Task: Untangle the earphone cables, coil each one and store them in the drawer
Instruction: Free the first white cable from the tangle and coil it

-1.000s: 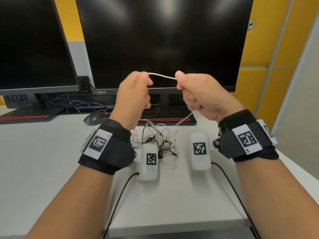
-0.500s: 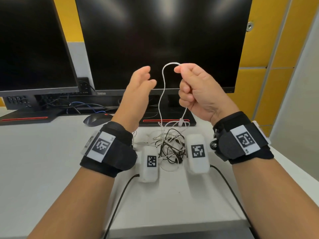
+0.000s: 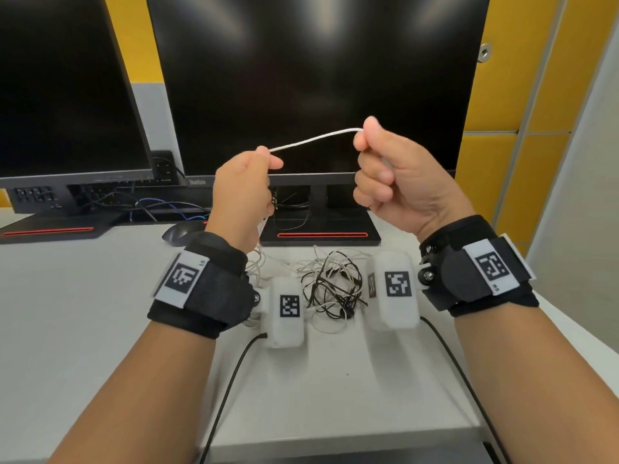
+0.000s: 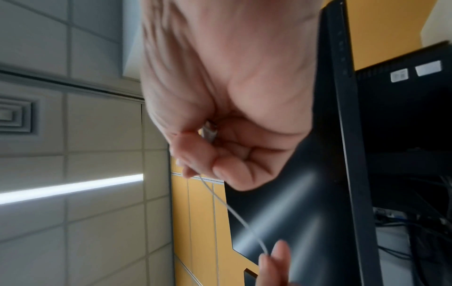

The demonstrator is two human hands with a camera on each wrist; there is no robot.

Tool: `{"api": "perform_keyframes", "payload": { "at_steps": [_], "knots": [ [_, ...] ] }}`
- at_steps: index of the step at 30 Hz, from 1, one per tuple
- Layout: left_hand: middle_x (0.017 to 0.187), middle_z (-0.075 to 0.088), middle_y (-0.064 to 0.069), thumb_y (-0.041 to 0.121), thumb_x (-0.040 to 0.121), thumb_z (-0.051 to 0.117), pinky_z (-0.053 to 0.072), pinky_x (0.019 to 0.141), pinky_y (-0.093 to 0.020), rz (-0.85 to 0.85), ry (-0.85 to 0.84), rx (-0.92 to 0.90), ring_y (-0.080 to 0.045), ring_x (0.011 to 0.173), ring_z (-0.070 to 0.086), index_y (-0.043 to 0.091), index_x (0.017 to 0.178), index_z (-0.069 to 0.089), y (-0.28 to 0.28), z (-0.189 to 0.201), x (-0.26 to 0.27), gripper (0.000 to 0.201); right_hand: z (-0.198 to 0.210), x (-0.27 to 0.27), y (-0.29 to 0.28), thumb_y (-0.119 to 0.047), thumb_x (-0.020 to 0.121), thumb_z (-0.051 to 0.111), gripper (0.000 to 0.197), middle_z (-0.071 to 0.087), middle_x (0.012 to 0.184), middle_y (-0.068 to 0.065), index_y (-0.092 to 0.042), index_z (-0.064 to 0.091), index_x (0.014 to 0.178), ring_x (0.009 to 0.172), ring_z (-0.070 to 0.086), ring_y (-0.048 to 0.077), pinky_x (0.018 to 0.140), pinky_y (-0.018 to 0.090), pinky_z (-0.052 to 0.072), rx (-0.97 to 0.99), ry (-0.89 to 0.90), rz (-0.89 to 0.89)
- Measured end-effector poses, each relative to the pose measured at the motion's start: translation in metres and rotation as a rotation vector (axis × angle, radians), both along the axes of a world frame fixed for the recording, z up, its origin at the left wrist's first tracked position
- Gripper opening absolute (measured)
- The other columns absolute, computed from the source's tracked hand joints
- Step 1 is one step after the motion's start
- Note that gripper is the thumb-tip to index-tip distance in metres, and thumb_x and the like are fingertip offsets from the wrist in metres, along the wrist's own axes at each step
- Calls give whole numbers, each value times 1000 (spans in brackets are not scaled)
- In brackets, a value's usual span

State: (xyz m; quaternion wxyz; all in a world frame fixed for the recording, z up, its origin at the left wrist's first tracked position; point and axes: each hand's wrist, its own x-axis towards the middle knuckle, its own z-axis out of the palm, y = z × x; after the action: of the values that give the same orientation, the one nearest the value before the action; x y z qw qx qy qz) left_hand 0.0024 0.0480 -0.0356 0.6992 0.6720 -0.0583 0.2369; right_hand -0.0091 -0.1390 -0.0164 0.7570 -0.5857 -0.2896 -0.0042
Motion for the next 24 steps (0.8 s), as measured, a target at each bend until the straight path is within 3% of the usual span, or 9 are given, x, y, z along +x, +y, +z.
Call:
{"api": "perform_keyframes", "payload": {
  "at_steps": [3, 5, 8, 10, 13, 16, 18, 21, 24],
  "knots": [
    [59, 39, 5, 24, 99, 44, 29, 40, -18, -53, 25, 191, -5, 46, 33, 18, 97, 61, -8, -4, -3, 19, 1, 1, 4, -24, 104, 39, 25, 55, 55, -6, -14, 57, 91, 49, 55, 7, 64, 27, 48, 233, 30, 24],
    [61, 44, 3, 24, 99, 44, 30, 41, -18, -104, 19, 339, -5, 45, 35, 18, 99, 58, -11, -5, -7, 15, 0, 3, 4, -18, 104, 39, 20, 72, 84, -3, -15, 57, 96, 82, 71, 13, 88, 35, 51, 306, 11, 7],
    [58, 45, 4, 26, 100, 47, 29, 43, -18, -320, 19, 512, -6, 45, 33, 17, 104, 63, -12, -5, -16, 19, -2, 8, 7, -17, 101, 47, 12, 66, 123, -4, -19, 59, 102, 121, 59, 13, 103, 41, 43, 74, -75, -177],
    [56, 41, 5, 26, 99, 51, 27, 43, -18, -457, -1, 513, -8, 46, 29, 14, 106, 66, -14, -6, -22, 21, -7, 10, 11, -21, 98, 56, 13, 66, 121, -3, -17, 64, 108, 117, 59, 8, 101, 36, 44, -201, -158, -349],
    [55, 47, 9, 23, 98, 53, 29, 45, -17, -408, -121, 432, -5, 47, 33, 10, 94, 68, -14, -4, -23, 20, -10, 9, 18, -4, 92, 52, 17, 71, 89, 2, -11, 66, 100, 85, 65, 10, 94, 38, 50, -468, -145, -317],
    [58, 54, 16, 24, 98, 53, 33, 53, -12, -169, -240, 382, 3, 48, 45, 13, 82, 66, -8, -3, -14, 24, -8, 1, 14, 2, 88, 40, 26, 56, 57, 4, 0, 65, 96, 55, 49, 14, 68, 34, 46, -485, -59, -156],
    [55, 51, 17, 26, 97, 55, 34, 54, -11, -95, -266, 338, 3, 48, 45, 15, 81, 66, -8, -4, -10, 22, -5, -1, 9, -10, 98, 37, 29, 40, 51, 3, 0, 64, 91, 49, 35, 13, 59, 28, 34, -401, -39, -49],
    [47, 47, 21, 26, 98, 53, 32, 52, -12, -121, -230, 373, 3, 46, 44, 15, 93, 69, -9, -7, -9, 20, -3, -3, 8, -24, 105, 34, 35, 50, 53, 0, -8, 60, 87, 53, 48, 13, 66, 29, 41, -164, -34, 35],
    [50, 43, 17, 26, 99, 50, 33, 50, -16, -266, -134, 486, -1, 45, 38, 25, 111, 68, -9, -9, -13, 21, -2, -1, 8, -22, 104, 35, 29, 73, 104, 8, -12, 59, 90, 105, 68, 22, 95, 41, 51, 161, -28, 88]
  ]
}}
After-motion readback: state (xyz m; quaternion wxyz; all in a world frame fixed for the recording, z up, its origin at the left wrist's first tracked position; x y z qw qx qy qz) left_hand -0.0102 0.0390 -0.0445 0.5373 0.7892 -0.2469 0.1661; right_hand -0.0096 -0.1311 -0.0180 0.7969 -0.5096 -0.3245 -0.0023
